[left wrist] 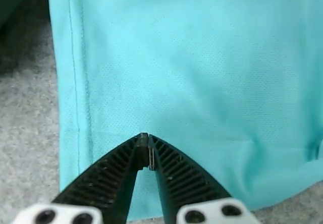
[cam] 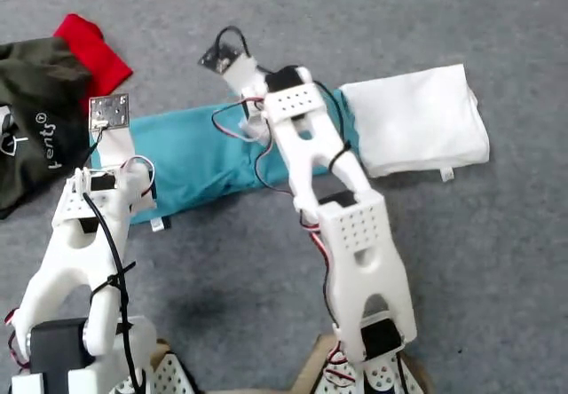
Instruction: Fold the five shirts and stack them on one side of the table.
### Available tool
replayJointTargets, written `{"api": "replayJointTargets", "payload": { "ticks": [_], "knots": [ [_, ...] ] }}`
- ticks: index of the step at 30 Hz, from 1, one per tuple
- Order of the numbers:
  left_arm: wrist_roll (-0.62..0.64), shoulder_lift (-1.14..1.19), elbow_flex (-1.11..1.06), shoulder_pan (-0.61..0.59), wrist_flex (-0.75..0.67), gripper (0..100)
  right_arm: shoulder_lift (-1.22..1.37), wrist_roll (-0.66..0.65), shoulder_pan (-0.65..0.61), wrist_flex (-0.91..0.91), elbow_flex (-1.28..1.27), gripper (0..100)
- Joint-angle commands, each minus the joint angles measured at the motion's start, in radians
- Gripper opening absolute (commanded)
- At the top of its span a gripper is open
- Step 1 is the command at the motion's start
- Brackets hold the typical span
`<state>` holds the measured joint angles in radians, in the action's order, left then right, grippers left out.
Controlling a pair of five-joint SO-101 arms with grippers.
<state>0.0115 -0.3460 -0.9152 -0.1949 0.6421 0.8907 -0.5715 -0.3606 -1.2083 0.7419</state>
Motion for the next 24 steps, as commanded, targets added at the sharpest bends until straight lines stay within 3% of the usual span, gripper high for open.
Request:
{"api": "replayJointTargets", "payload": {
  "ticks": [1, 6, 11, 12, 14, 18, 24],
  "knots": [
    [0.009, -0.015, 0.002, -0.001, -0.011, 3, 0.03, 0.044, -0.008, -0.021, 0.219, 2.4],
    [0.009, -0.015, 0.002, -0.001, -0.009, 3, 0.05, 0.098, 0.043, -0.259, 0.487, 2.3],
    [0.009, -0.015, 0.004, -0.001, -0.006, 3, 0.044, 0.035, 0.072, -0.572, 0.674, 2.1],
    [0.009, -0.015, 0.004, -0.001, -0.006, 3, 0.03, 0.051, 0.077, -0.566, 0.661, 2.0],
    [0.009, -0.015, 0.012, -0.001, -0.006, 3, -0.061, 0.103, 0.104, -0.566, 0.562, 1.3],
    [0.009, -0.015, 0.01, -0.001, -0.005, 3, -0.283, 0.109, 0.028, -0.549, 0.125, 1.3],
    [0.009, -0.015, 0.012, -0.001, -0.005, 3, -0.349, 0.109, 0.008, -0.262, -0.275, 1.4]
  ]
}}
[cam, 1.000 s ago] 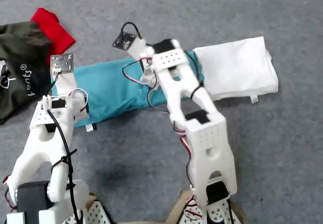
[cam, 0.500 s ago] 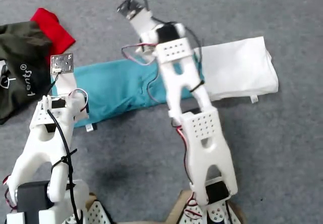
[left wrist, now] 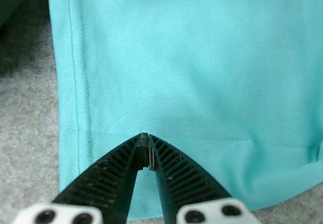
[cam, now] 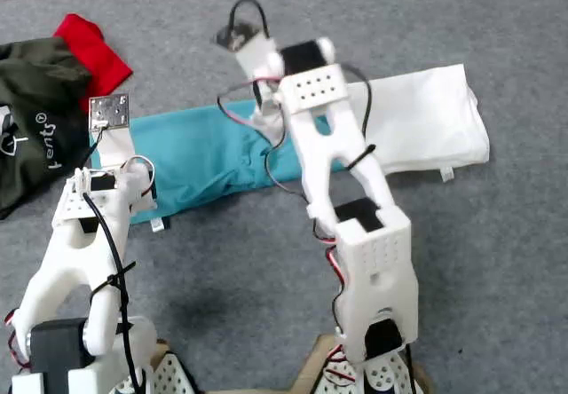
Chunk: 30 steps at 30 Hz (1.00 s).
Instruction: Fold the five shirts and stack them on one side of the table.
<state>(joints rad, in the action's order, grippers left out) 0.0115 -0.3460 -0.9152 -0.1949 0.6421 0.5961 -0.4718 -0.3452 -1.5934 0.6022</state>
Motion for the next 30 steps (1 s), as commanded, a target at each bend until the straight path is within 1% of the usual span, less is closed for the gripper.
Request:
{"api": "replayJointTargets", "payload": {
  "ticks": [1, 3, 5, 8, 13, 18, 20, 21, 23, 24, 26, 30],
  "knots": [
    [0.009, -0.015, 0.012, -0.001, -0.005, 3, -0.035, 0.009, -0.009, 0.163, -0.157, 1.4],
    [0.009, -0.015, 0.012, -0.001, -0.005, 3, 0.025, 0.02, -0.028, 0.247, -0.166, 1.4],
    [0.009, -0.015, 0.012, -0.001, -0.005, 3, 0.102, 0.084, -0.051, 0.333, -0.133, 1.4],
    [0.009, -0.015, 0.012, -0.001, -0.005, 3, 0.214, 0.126, -0.041, 0.37, -0.042, 1.4],
    [0.009, -0.015, 0.01, -0.001, -0.005, 3, 0.3, 0.129, -0.028, 0.241, 0.124, 1.5],
    [0.009, -0.021, 0.033, -0.008, 0.002, 3, 0.275, 0.123, 0.015, 0.06, 0.288, 1.5],
    [0.038, -0.055, 0.097, -0.056, 0.094, 3, 0.246, 0.117, 0.038, -0.044, 0.384, 1.5],
    [0.071, -0.08, 0.154, -0.085, 0.172, 4, 0.234, 0.097, 0.049, -0.091, 0.44, 1.5],
    [0.121, -0.112, 0.288, -0.154, 0.344, 11, 0.209, 0.069, 0.066, -0.149, 0.556, 1.5],
    [0.133, -0.117, 0.346, -0.176, 0.405, 16, 0.203, 0.064, 0.075, -0.161, 0.613, 1.5],
    [0.138, -0.094, 0.433, -0.208, 0.488, 22, 0.2, 0.063, 0.086, -0.164, 0.71, 1.5],
    [0.095, 0.051, 0.558, -0.257, 0.559, 25, 0.197, 0.06, 0.083, -0.17, 0.751, 1.5]
  ]
}}
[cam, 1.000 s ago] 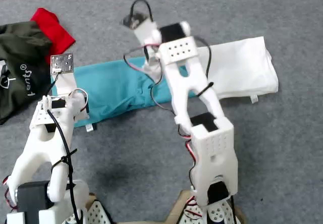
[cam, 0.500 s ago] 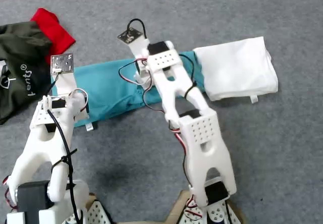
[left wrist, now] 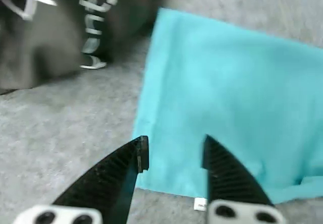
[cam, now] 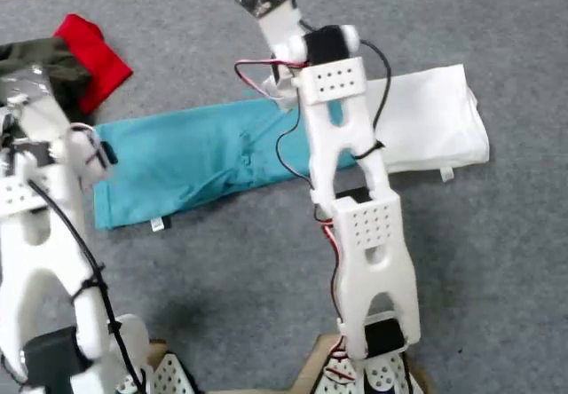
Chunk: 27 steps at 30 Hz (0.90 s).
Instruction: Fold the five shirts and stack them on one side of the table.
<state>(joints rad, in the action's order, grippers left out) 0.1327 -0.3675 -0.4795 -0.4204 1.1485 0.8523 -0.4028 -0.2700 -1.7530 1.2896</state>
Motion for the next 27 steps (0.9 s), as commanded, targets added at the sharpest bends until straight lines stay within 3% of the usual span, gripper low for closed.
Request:
{"api": "replayJointTargets", "payload": {
  "ticks": [1, 8, 13, 16, 21, 27],
  "knots": [
    [-0.031, 0.127, 0.154, -0.039, 0.071, 26, -0.059, -0.009, 0.009, -0.012, 0.064, 1.5],
    [-0.038, 0.601, 0.403, -0.091, 0.112, 29, -0.062, -0.058, 0.051, -0.012, 0.071, 1.5],
    [-0.038, 0.881, 0.674, -0.054, 0.279, 27, -0.077, -0.058, 0.061, -0.009, 0.071, 1.5],
    [-0.008, 1.034, 0.837, -0.047, 0.342, 22, -0.077, -0.058, 0.06, -0.009, 0.071, 1.5],
    [-0.025, 1.212, 1.096, -0.051, 0.436, 2, -0.082, -0.058, 0.078, -0.008, 0.073, 1.5],
    [-0.049, 1.254, 1.334, -0.054, 0.549, 3, -0.082, -0.058, 0.097, -0.009, 0.131, 1.5]
  ]
}}
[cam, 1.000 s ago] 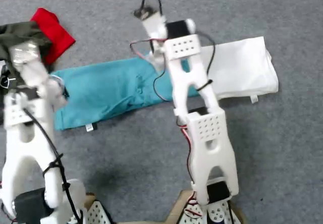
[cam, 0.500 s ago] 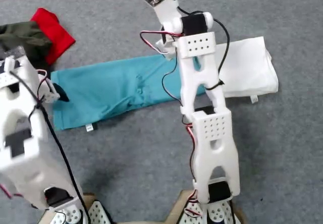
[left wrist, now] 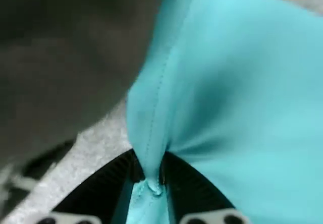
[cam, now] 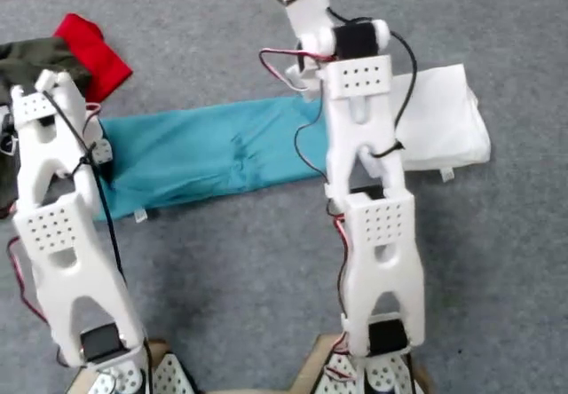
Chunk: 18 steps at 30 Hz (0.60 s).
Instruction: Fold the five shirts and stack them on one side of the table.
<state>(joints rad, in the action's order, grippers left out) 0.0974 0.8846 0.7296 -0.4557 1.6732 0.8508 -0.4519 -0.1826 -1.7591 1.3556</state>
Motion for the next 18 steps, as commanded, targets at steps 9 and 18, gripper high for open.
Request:
{"api": "replayJointTargets", "payload": {
  "ticks": [9, 18],
  "knots": [
    [-0.107, -0.018, 0.392, -0.137, 0.089, 3, -0.068, -0.028, 0.209, 0.044, 0.28, 1.5],
    [-0.107, -0.172, 0.288, 0.094, 0.087, 3, -0.062, -0.115, 0.433, 0.098, 0.303, 1.5]
  ]
}}
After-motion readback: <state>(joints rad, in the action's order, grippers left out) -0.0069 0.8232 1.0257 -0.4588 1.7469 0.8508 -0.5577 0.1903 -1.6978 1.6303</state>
